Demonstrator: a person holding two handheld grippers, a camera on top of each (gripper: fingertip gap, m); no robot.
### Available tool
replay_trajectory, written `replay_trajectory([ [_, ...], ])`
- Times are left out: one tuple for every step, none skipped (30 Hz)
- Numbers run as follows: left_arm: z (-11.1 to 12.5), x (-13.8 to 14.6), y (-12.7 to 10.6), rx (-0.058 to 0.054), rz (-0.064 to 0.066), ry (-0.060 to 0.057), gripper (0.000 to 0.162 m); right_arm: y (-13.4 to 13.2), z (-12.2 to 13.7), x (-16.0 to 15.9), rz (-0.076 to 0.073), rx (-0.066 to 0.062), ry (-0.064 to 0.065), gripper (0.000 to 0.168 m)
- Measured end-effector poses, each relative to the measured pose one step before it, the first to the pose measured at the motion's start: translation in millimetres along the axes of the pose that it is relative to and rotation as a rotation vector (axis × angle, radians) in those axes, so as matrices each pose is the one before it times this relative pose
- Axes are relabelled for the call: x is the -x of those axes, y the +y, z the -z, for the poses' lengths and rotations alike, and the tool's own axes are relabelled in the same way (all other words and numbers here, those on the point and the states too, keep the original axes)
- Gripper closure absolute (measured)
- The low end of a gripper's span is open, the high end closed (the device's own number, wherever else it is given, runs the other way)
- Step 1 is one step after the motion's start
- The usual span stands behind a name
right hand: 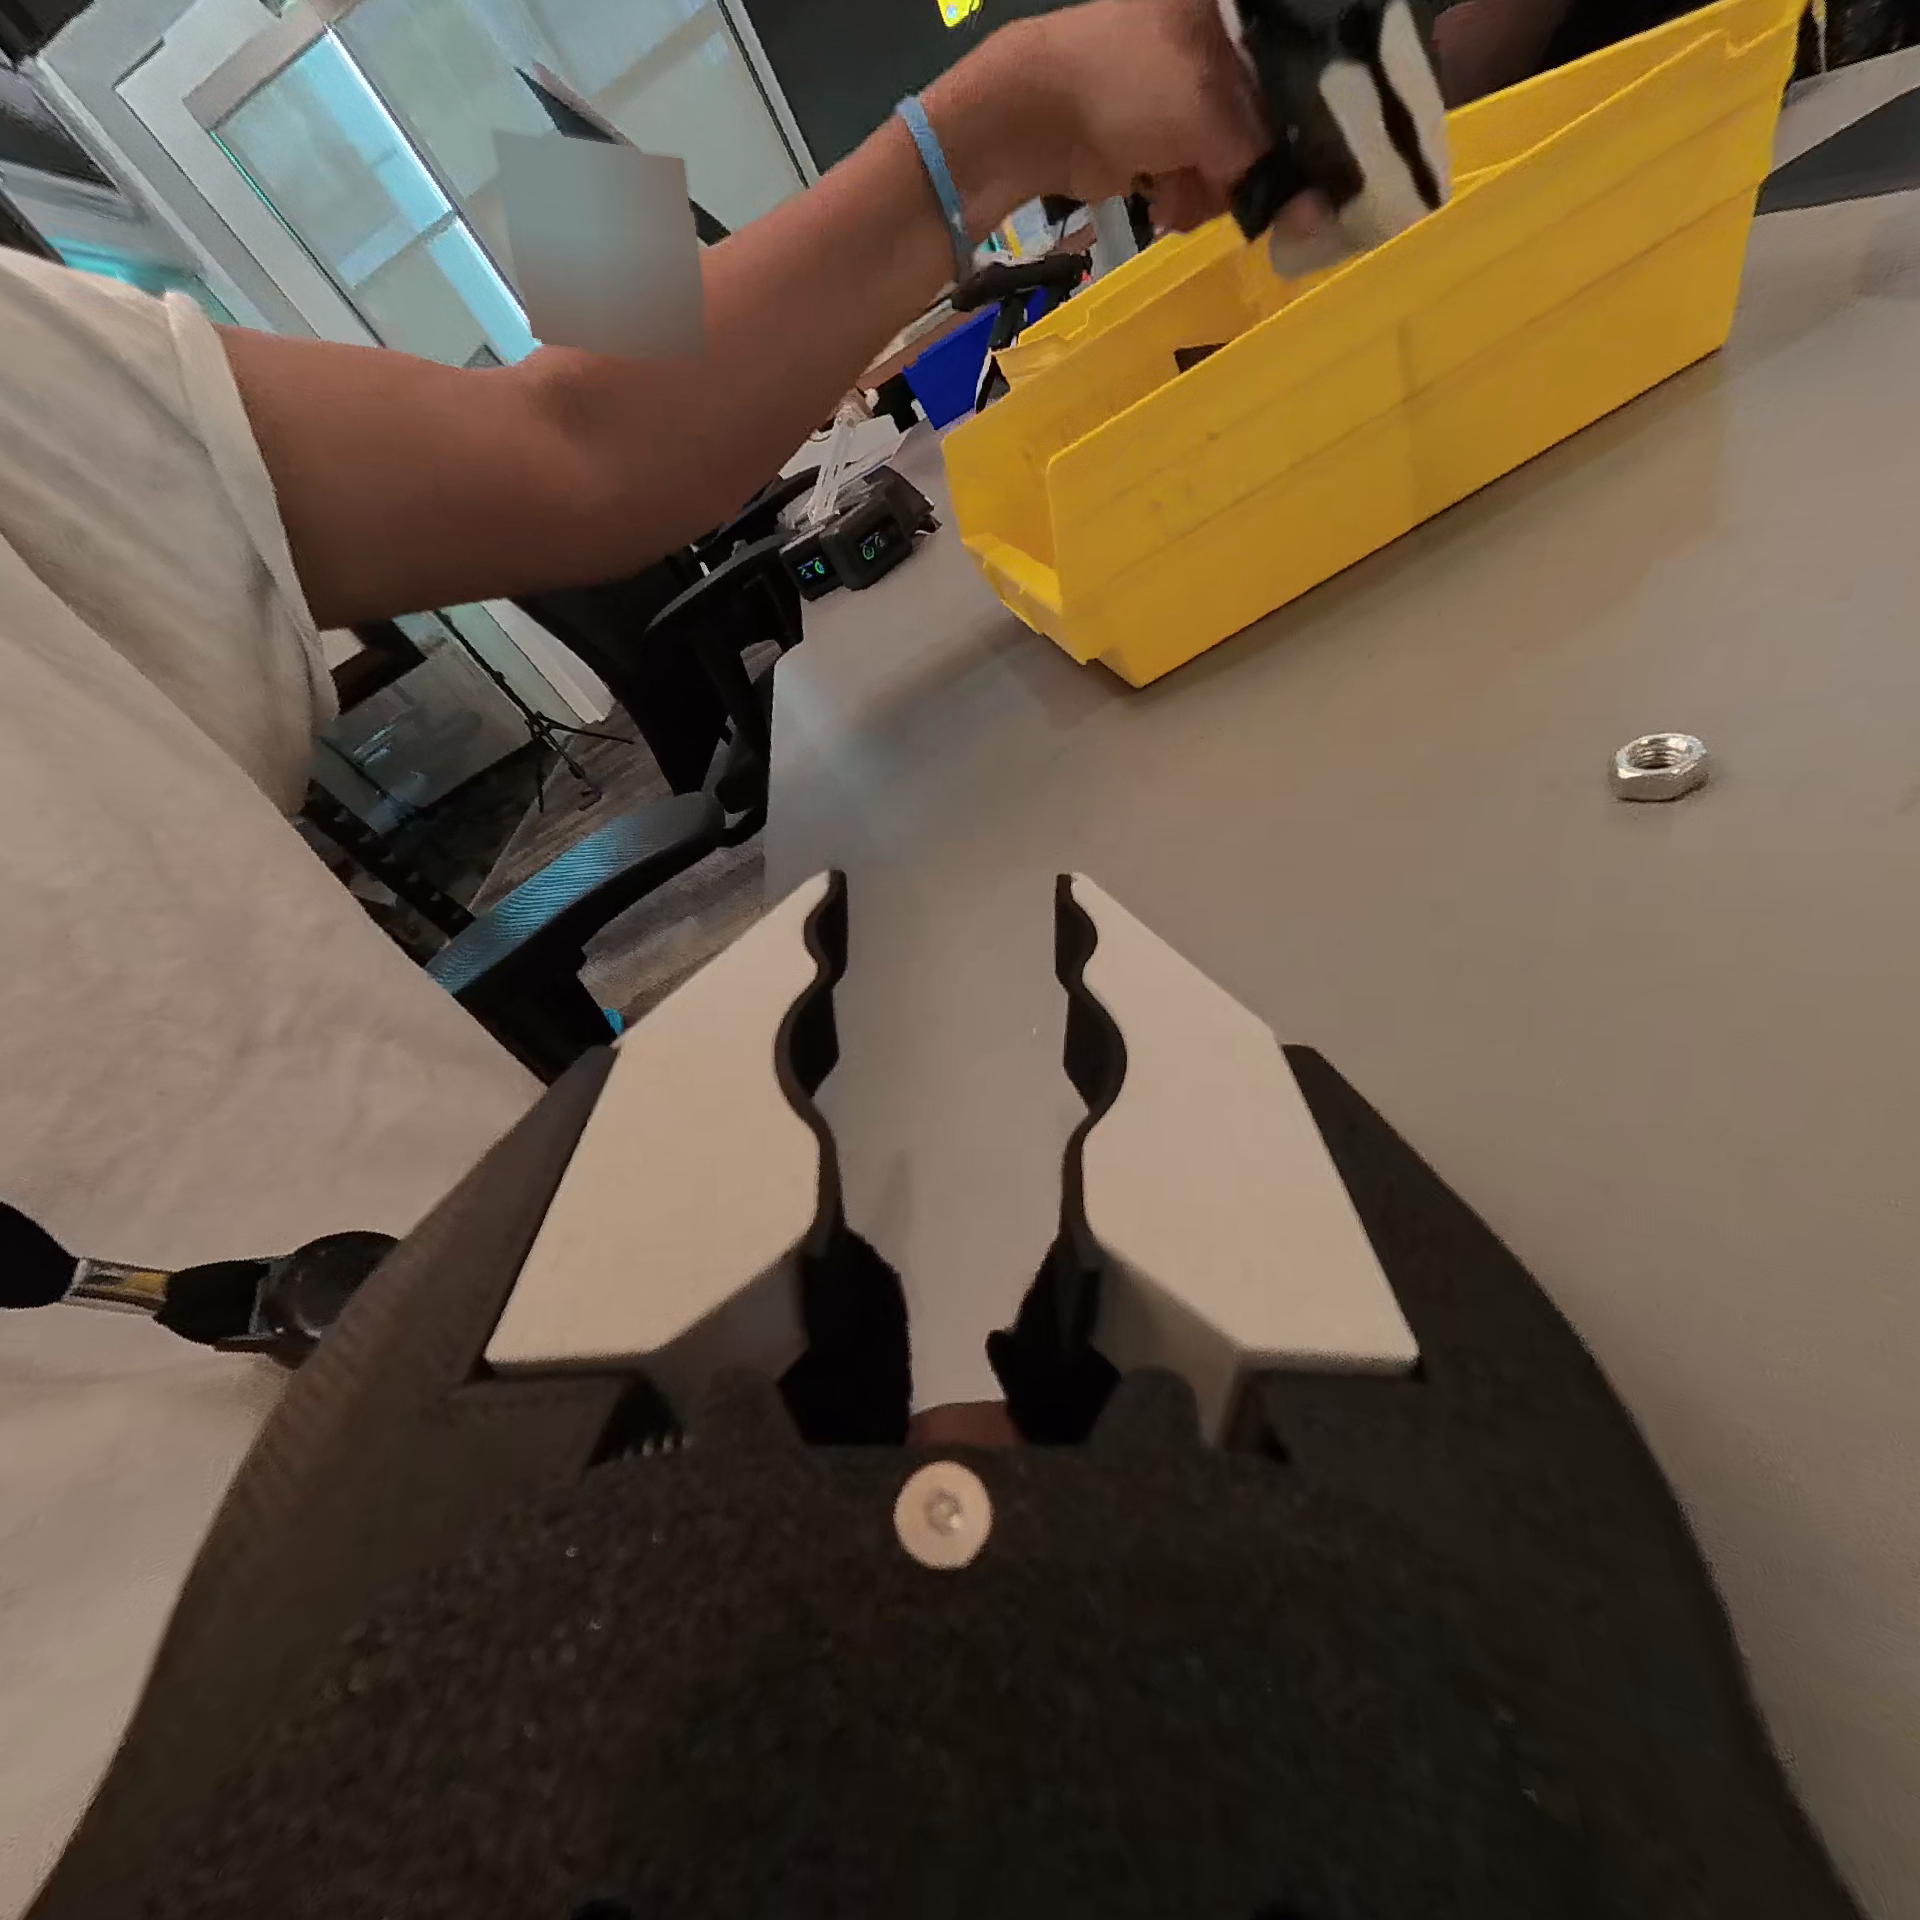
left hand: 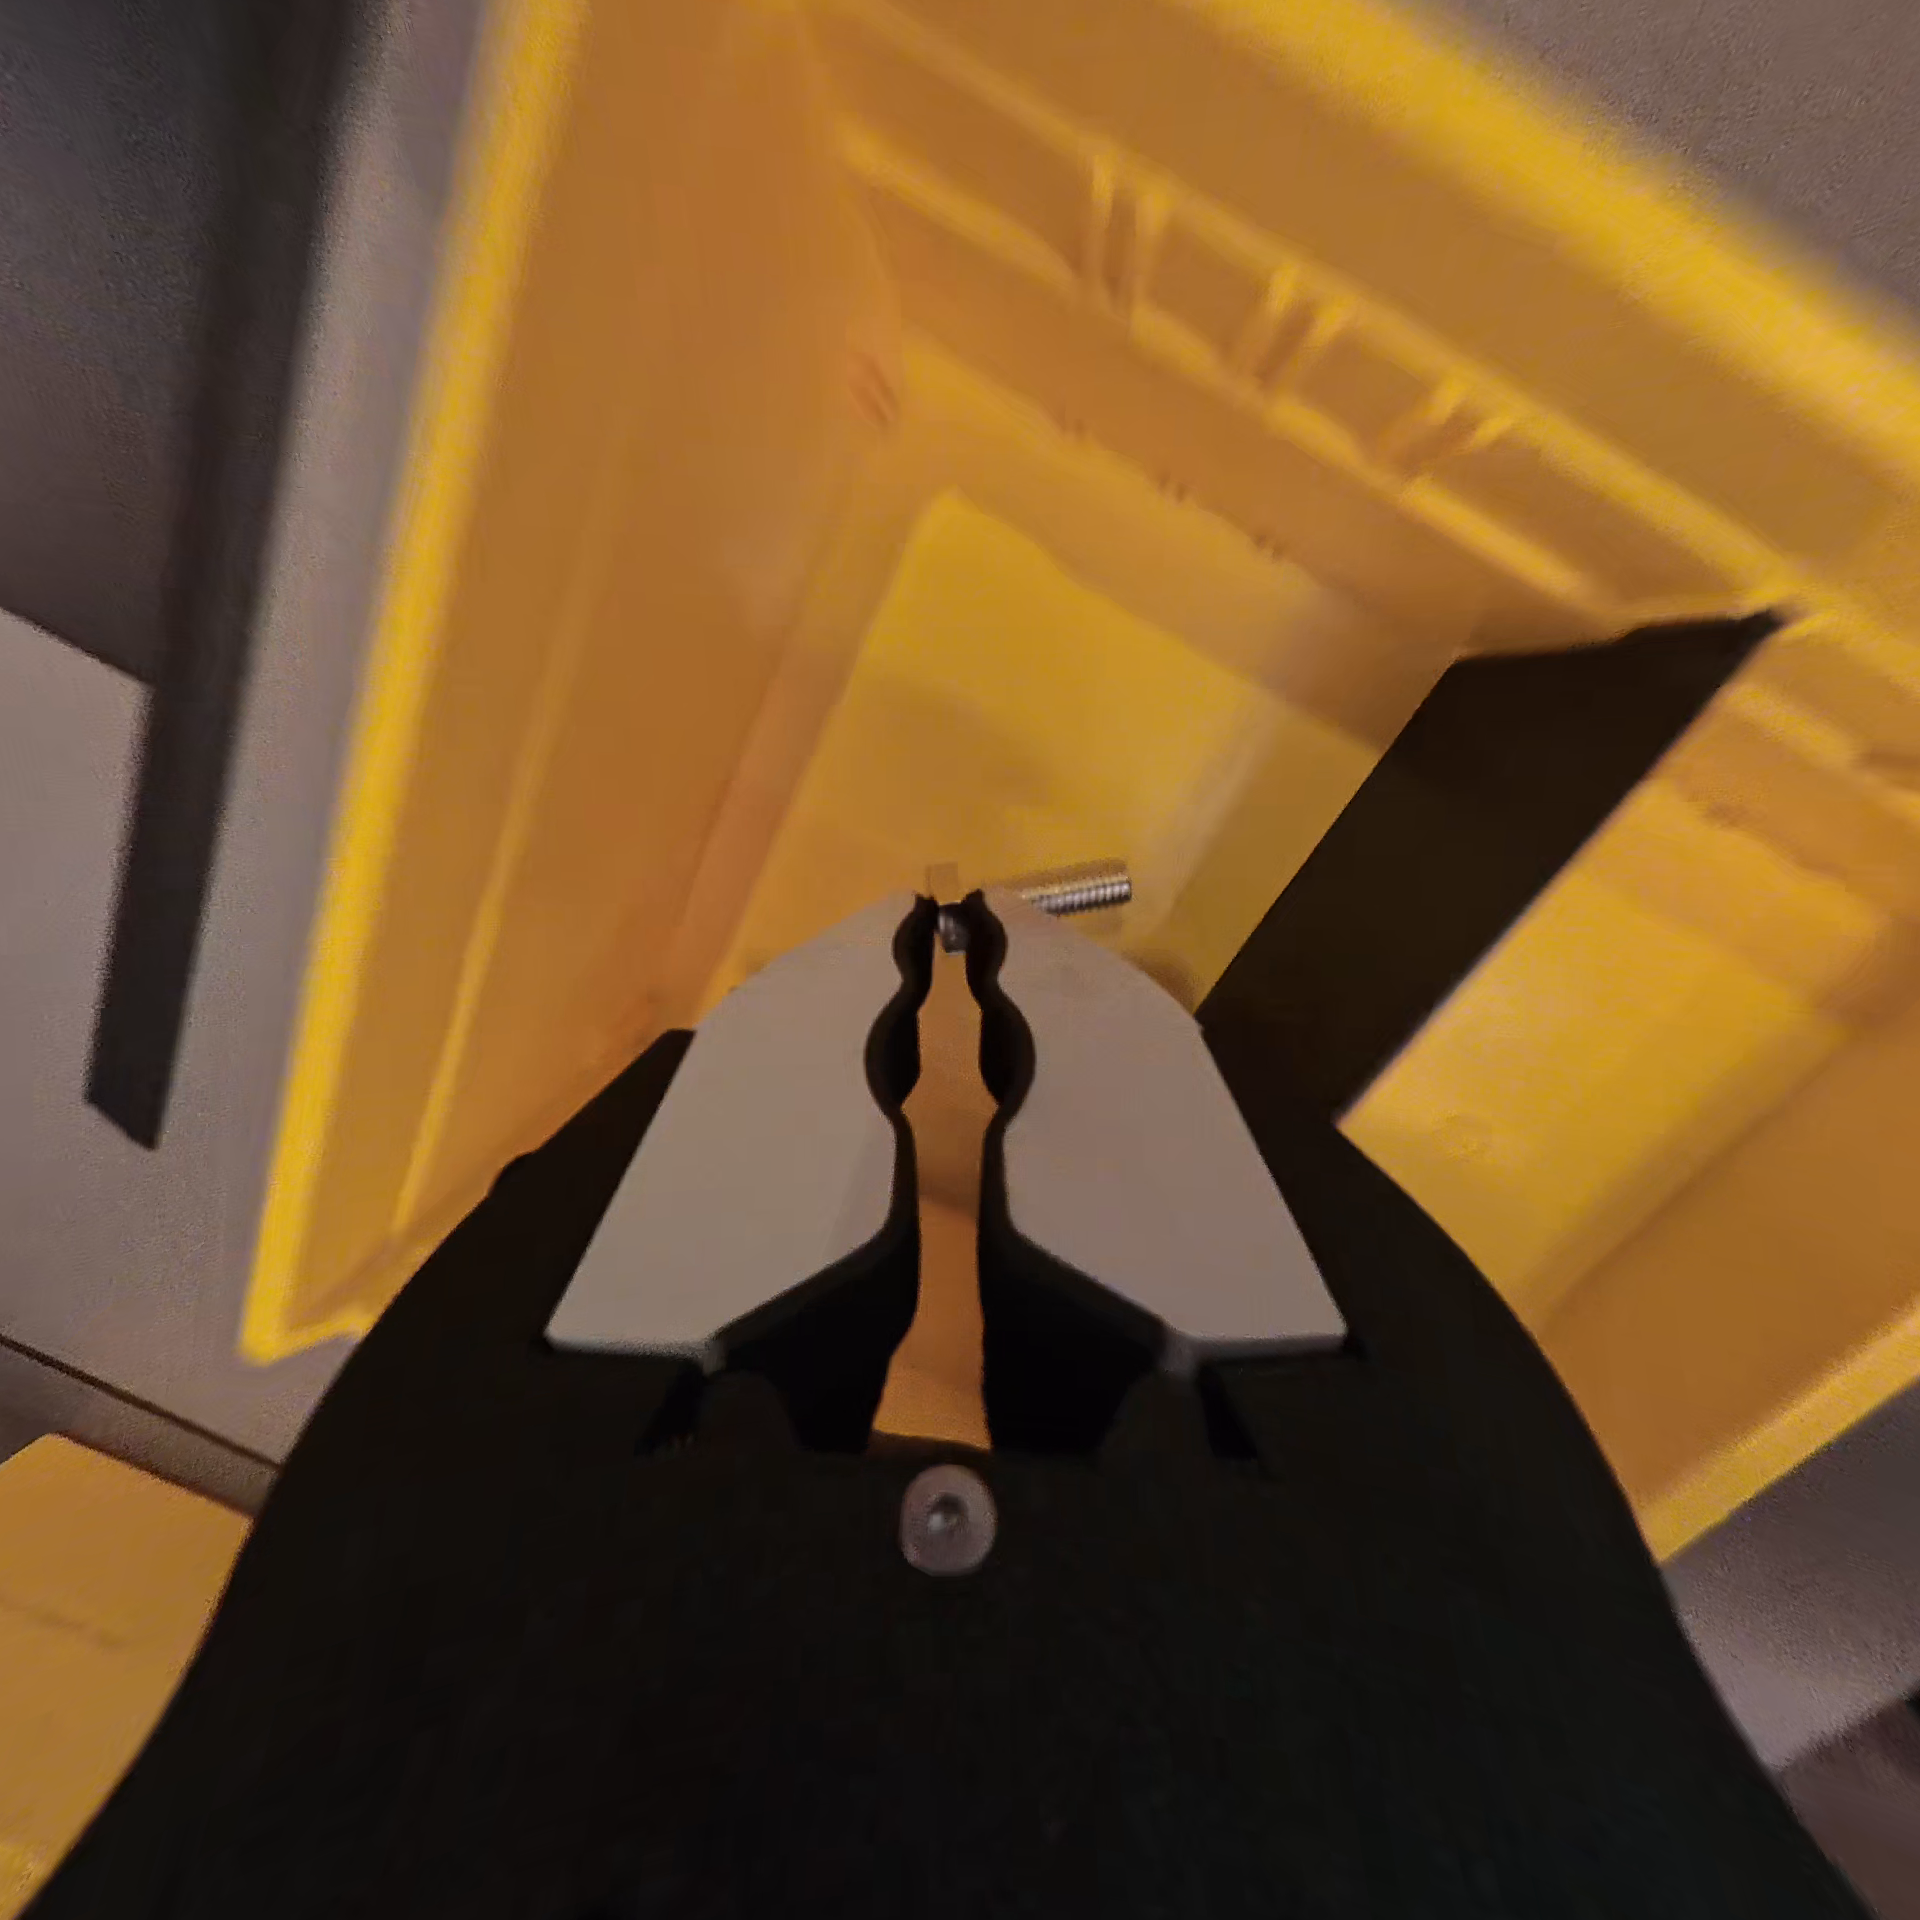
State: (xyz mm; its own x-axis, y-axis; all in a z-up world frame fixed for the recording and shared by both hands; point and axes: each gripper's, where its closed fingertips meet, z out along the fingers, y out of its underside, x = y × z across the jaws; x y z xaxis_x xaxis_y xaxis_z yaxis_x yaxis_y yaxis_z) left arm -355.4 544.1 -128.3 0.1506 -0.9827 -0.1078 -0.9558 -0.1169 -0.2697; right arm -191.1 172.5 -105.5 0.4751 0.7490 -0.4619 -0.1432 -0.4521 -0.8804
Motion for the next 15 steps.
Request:
replay_trajectory([
  [17.21, -2.55, -12.23, -0.1006, 0.029, -0.0068, 0.157, -1.2, 0.48, -0.61, 0.0212, 0.0012, 0.0121, 0.129],
  [18.51, -6.61, -15.41, -0.1119, 0.0281, 0.0033, 0.157, -3.64, 0.67, -2.17, 0.0328, -0.0104, 0.0215, 0.128],
  [18.49, -10.19, -17.94, -0.1189, 0.0282, 0.008, 0.157, -4.62, 0.44, -2.77, 0.0449, -0.0101, 0.0239, 0.128],
  [17.13, -14.5, -20.04, -0.1261, 0.0336, 0.0206, 0.157, -5.44, 0.15, -4.12, 0.0539, -0.005, 0.0294, 0.128],
  [14.14, -21.52, -21.74, -0.1386, 0.0385, 0.0516, 0.157, -7.83, -0.02, -6.69, 0.0531, -0.0111, 0.0434, 0.127],
  [8.89, -28.1, -20.76, -0.1389, 0.0493, 0.0819, 0.157, -11.05, -0.43, -5.91, 0.0482, -0.0234, 0.0393, 0.126],
  [2.04, -29.7, -14.55, -0.1137, 0.0649, 0.0855, 0.157, -13.95, -1.08, -3.2, 0.0375, -0.0411, 0.022, 0.126],
  [-4.12, -28.52, -5.84, -0.0786, 0.0645, 0.0761, 0.157, -15.01, -2.03, -1.45, 0.0283, -0.0476, 0.011, 0.126],
  [-7.85, -26.71, 1.02, -0.0562, 0.0526, 0.0718, 0.157, -13.5, -3.08, -1.05, 0.0324, -0.0397, 0.0096, 0.126],
  [-10.34, -24.96, 6.15, -0.0402, 0.0509, 0.078, 0.157, -10.3, -4.12, -1.21, 0.0443, -0.0238, 0.0114, 0.125],
  [-11.86, -21.94, 10.64, -0.0202, 0.0587, 0.0818, 0.157, -7.36, -4.54, -0.45, 0.0578, -0.0115, 0.0063, 0.125],
  [-12.51, -17.73, 13.19, -0.0081, 0.0576, 0.0783, 0.157, -4.08, -4.36, 1.73, 0.0585, 0.0013, -0.0051, 0.125],
  [-12.36, -13.05, 14.88, 0.0046, 0.0475, 0.0679, 0.157, -2.12, -3.61, 6.15, 0.043, 0.0102, -0.0314, 0.126],
  [-11.55, -8.07, 15.99, 0.0213, 0.0359, 0.0492, 0.157, -2.07, -2.11, 10.25, 0.0264, 0.0132, -0.0589, 0.126],
  [-10.26, -5.24, 16.33, 0.038, 0.028, 0.0417, 0.157, -1.74, -0.07, 12.62, 0.016, 0.0195, -0.0751, 0.126],
])
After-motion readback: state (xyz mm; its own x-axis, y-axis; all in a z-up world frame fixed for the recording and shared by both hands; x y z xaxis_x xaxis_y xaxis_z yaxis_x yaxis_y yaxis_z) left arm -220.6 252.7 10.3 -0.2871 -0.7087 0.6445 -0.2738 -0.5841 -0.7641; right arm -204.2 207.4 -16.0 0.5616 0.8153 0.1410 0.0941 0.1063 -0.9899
